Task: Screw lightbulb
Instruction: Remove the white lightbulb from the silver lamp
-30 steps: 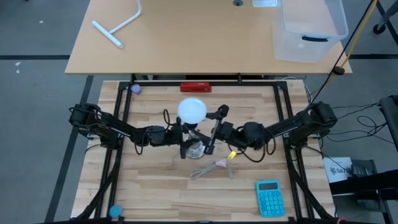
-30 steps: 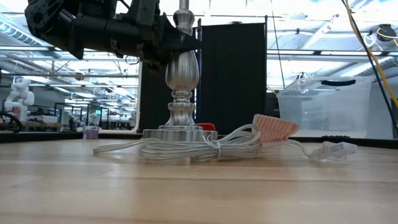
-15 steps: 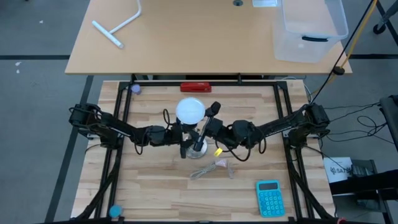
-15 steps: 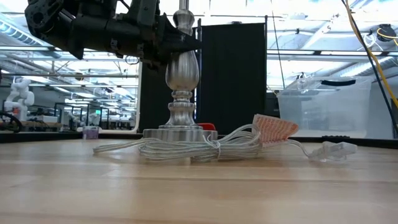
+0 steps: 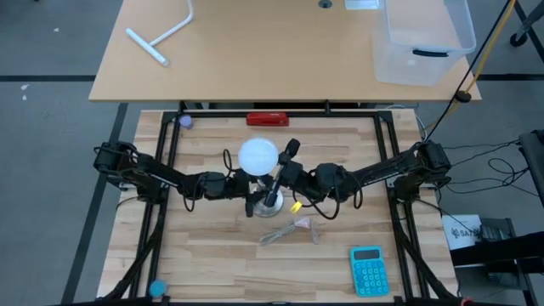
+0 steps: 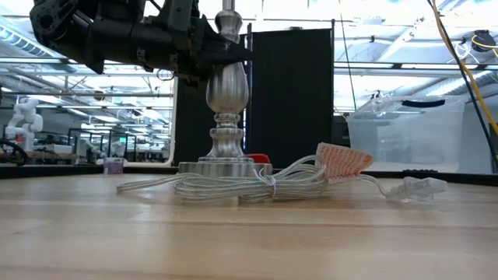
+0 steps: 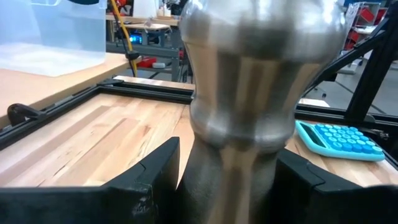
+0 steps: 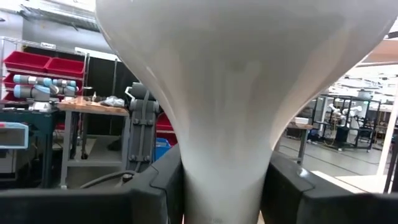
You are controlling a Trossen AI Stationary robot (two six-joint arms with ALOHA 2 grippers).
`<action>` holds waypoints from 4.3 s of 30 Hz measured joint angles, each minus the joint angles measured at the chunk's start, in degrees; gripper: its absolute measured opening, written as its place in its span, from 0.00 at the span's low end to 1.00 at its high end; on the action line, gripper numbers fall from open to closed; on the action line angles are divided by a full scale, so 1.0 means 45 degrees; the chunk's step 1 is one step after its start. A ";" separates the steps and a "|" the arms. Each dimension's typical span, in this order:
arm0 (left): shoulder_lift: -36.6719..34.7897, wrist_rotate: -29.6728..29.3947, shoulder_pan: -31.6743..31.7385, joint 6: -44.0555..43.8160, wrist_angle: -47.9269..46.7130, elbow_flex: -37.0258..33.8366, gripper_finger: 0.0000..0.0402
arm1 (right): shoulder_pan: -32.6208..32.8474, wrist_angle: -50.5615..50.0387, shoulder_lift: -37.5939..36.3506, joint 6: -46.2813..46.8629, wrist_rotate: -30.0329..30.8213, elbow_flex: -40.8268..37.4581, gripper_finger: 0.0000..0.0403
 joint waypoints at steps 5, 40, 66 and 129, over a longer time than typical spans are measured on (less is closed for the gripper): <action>0.0000 0.0284 -0.0147 0.0223 -0.0098 0.0010 0.47 | -0.0016 -0.0952 -0.0354 0.0020 -0.0416 0.0005 0.35; 0.0010 0.2691 -0.0157 0.0441 -0.0089 0.0015 0.47 | -0.3532 -0.2300 -0.1025 0.3168 -1.2621 -0.0015 0.35; 0.0000 0.2818 -0.0070 0.0520 -0.0123 0.0010 0.47 | -0.4328 -0.1855 -0.0986 0.4320 -1.4894 0.0240 0.36; 0.0010 0.1024 -0.0089 0.0381 -0.0031 0.0010 0.47 | 0.0116 -0.2662 -0.0648 0.0613 -0.0786 0.0335 0.73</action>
